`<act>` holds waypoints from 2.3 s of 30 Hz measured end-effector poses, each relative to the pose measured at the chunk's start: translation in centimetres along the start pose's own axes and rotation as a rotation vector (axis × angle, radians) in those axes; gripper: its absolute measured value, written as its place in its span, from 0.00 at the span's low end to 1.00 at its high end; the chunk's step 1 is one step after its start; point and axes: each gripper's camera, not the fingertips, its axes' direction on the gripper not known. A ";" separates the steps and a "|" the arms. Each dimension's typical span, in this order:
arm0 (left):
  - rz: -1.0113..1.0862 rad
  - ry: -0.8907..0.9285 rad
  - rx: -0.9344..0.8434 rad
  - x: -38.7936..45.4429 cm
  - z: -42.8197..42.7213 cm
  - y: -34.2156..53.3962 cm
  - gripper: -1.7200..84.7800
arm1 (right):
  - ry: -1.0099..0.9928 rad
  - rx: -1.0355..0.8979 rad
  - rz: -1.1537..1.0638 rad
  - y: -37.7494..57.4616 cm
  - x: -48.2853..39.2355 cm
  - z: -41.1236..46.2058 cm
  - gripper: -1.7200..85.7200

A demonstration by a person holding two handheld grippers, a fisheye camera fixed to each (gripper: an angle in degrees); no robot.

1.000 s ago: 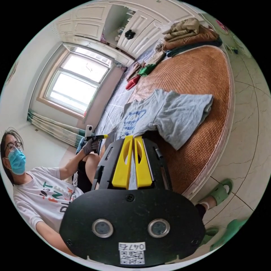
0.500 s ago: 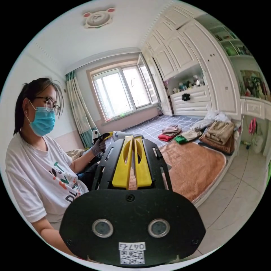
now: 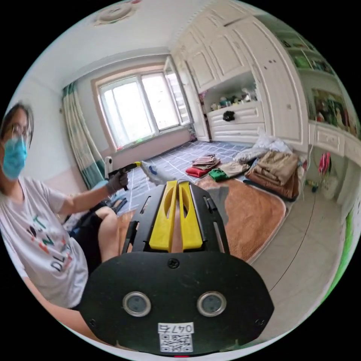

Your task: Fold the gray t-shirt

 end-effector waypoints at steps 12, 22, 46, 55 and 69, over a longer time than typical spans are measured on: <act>-0.076 0.181 -0.839 -6.4 13.0 11.7 0.04 | -0.011 -0.686 -0.074 15.8 -0.5 14.6 0.03; -0.281 0.366 -0.917 -3.8 22.3 6.5 0.10 | -0.014 -0.635 0.207 16.7 2.1 11.9 0.07; -0.324 0.342 -0.491 1.7 24.2 -6.1 0.01 | -0.054 -0.144 0.205 12.3 3.2 1.2 0.01; -0.254 0.320 -1.090 12.7 38.6 -1.1 0.09 | -0.070 -0.265 0.338 17.0 5.5 2.0 0.01; -0.297 0.194 -1.184 17.6 48.3 -0.6 0.09 | -0.055 -0.349 0.379 20.0 8.0 0.9 0.01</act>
